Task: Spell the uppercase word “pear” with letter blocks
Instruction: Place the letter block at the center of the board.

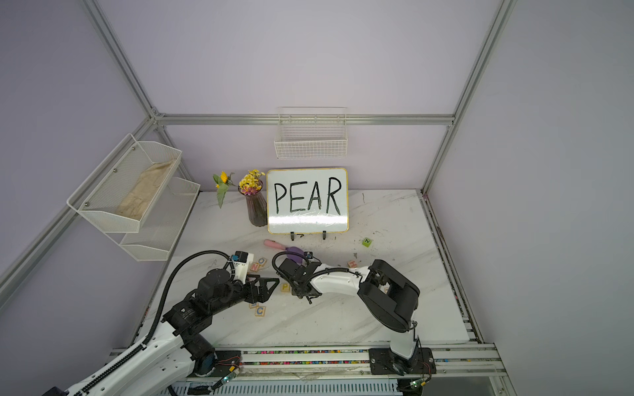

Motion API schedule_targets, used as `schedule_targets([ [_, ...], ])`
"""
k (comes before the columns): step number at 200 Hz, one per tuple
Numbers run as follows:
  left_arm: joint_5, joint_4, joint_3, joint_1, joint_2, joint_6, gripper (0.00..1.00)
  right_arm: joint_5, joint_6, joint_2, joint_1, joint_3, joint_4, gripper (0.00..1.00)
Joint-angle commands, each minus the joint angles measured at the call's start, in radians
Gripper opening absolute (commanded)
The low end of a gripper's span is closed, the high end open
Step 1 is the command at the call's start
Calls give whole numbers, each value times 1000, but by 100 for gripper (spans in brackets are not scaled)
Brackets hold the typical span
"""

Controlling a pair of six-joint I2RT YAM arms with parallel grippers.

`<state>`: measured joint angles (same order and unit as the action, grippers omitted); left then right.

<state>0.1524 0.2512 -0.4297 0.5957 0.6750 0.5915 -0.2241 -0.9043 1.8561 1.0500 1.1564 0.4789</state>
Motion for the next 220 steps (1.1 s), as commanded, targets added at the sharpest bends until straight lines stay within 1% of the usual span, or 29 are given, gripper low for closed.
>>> schedule_targets([
  [1, 1, -34, 31, -4, 0, -1, 100, 14, -12, 28, 10, -8, 62, 33],
  [41, -1, -38, 30, -4, 3, -1, 100, 2, -15, 20, 10, -13, 49, 40],
  [140, 4, -49, 25, -4, 19, -10, 100, -14, -21, 11, 10, 4, 56, 43],
  [169, 7, -57, 24, -4, 26, -13, 100, -21, -17, -10, 10, 11, 62, 43],
  [220, 13, -79, 4, -4, 64, -24, 100, -46, 11, -81, 10, 36, 58, 48],
])
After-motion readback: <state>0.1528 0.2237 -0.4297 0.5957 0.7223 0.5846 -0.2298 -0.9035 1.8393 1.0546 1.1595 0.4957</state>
